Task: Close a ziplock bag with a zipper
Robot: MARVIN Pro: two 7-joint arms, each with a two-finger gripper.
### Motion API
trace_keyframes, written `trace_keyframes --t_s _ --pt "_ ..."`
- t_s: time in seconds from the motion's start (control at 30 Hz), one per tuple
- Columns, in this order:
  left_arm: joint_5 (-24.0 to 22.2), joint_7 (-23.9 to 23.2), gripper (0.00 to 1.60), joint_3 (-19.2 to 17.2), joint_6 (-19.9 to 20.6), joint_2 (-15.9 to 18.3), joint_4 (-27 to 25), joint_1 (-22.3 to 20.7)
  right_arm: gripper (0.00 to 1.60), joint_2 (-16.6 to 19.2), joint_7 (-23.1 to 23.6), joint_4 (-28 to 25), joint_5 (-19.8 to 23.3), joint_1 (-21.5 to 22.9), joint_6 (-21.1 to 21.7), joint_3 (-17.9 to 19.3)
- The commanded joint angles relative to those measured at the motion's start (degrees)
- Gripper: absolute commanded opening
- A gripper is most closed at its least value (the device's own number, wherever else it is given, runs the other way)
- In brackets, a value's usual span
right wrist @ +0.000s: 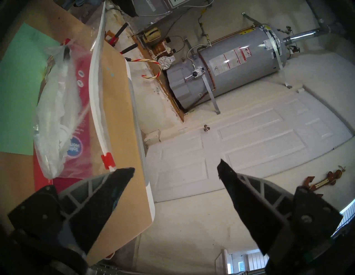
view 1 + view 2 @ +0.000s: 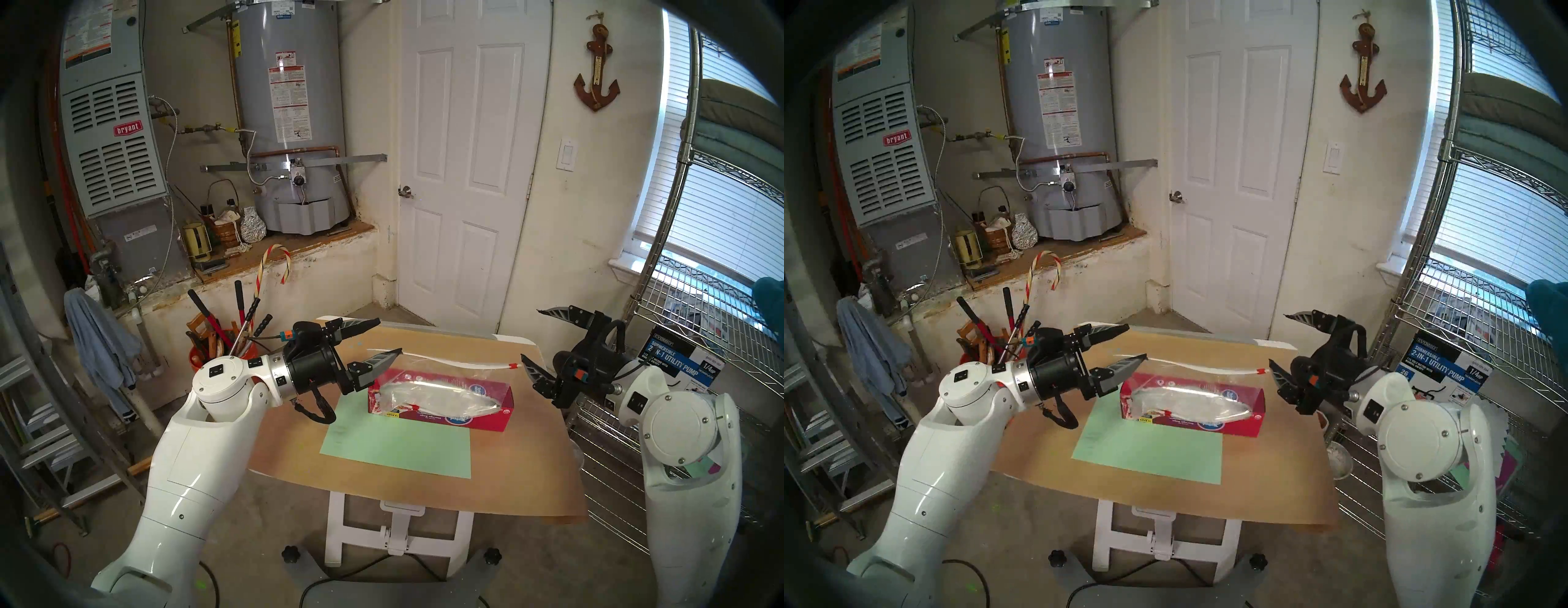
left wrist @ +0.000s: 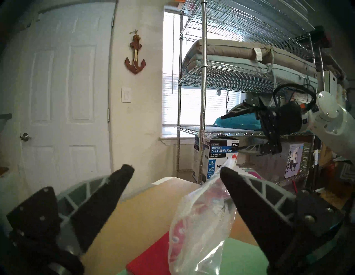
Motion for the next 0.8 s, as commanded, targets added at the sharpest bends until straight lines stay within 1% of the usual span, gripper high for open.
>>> trace_keyframes --t_s 0.0,0.07,0.1,0.13,0.2,0.23,0.27,0.3,0.33,0.37,0.4,0.43,0.47,0.5,0.57,0.6,0.63,0.67,0.7,0.73,0.77 --pt "-1.9 2.3 1.6 -5.0 -2.3 -0.7 -5.1 1.7 1.6 -4.0 -6.3 -1.4 -0.1 -0.9 -1.0 0.0" --pt "-0.4 4.4 1.6 -5.7 -3.9 -1.7 -5.6 1.1 1.6 -4.9 -8.1 -1.6 -0.6 -1.1 -1.6 -0.1" --pt "-0.1 5.0 1.6 -5.8 -4.4 -2.2 -5.7 0.8 1.6 -5.8 -9.1 -1.8 -0.2 -1.2 -1.4 -0.1" --pt "-0.3 5.9 1.6 -6.1 -5.8 -3.4 -5.5 0.3 1.6 -7.0 -9.9 -2.0 0.5 -1.1 -0.8 0.0" --pt "0.4 8.6 1.6 -6.0 -7.6 -5.2 -5.4 -0.9 1.6 -7.7 -12.0 -2.3 0.0 -1.4 -0.8 -0.2" --pt "0.5 9.3 1.6 -5.7 -7.8 -5.8 -5.2 -1.7 1.6 -8.4 -12.4 -2.3 0.1 -1.6 -0.9 -0.3" --pt "1.5 10.4 1.6 -5.1 -9.0 -6.0 -5.3 -2.5 1.6 -9.7 -13.7 -2.1 0.8 -2.0 -0.1 -0.5" --pt "2.5 11.9 1.6 -4.6 -9.6 -6.6 -5.1 -3.1 1.6 -10.0 -14.6 -2.0 0.7 -2.3 -0.1 -0.7" --pt "2.4 12.8 1.6 -4.6 -9.1 -7.9 -4.3 -3.9 1.6 -10.4 -15.4 -1.9 0.5 -2.5 -0.2 -0.8" --pt "3.7 14.3 1.6 -4.0 -9.7 -8.3 -3.9 -4.5 1.6 -11.1 -16.6 -1.7 0.3 -2.9 -0.3 -1.0" --pt "6.1 15.3 1.6 -3.6 -10.1 -8.2 -3.4 -5.2 1.6 -11.5 -17.1 -1.4 0.5 -3.2 0.0 -1.0" --pt "6.1 15.8 1.6 -3.7 -10.0 -9.3 -2.6 -5.8 1.6 -11.7 -17.8 -1.2 0.2 -3.5 0.0 -1.0" --pt "6.1 15.8 1.6 -3.7 -10.0 -9.3 -2.6 -5.8 1.6 -11.7 -17.8 -1.2 0.2 -3.5 0.0 -1.0" --pt "7.4 18.4 1.6 -3.7 -10.4 -10.3 -1.8 -6.9 1.6 -11.5 -18.9 -0.6 -0.8 -4.3 -0.7 -1.3" --pt "8.4 20.8 1.6 -3.8 -10.8 -11.8 -0.9 -8.1 1.6 -12.4 -20.1 0.1 -0.8 -5.1 -0.5 -1.6" --pt "9.1 21.9 1.6 -4.0 -11.0 -12.3 -0.5 -8.6 1.6 -12.3 -20.7 0.3 -1.4 -5.5 -0.7 -1.6" --pt "9.1 21.9 1.6 -4.0 -11.0 -12.3 -0.5 -8.6 1.6 -12.3 -20.7 0.3 -1.4 -5.5 -0.7 -1.6" --pt "9.8 22.1 1.6 -4.3 -11.2 -12.8 -0.2 -8.9 1.6 -12.8 -21.3 0.6 -1.4 -5.8 -0.5 -1.6" --pt "10.0 24.0 1.6 -4.2 -11.3 -13.8 0.4 -9.5 1.6 -13.4 -22.4 1.0 -1.5 -6.0 -0.4 -1.3" --pt "10.6 24.8 1.6 -4.3 -11.5 -14.3 0.7 -9.9 1.6 -13.7 -23.2 1.3 -1.8 -6.1 -0.4 -1.2" --pt "12.1 26.7 1.6 -4.2 -11.9 -15.7 1.4 -10.2 1.6 -14.7 -25.0 2.0 -1.8 -6.3 -0.3 -0.6"
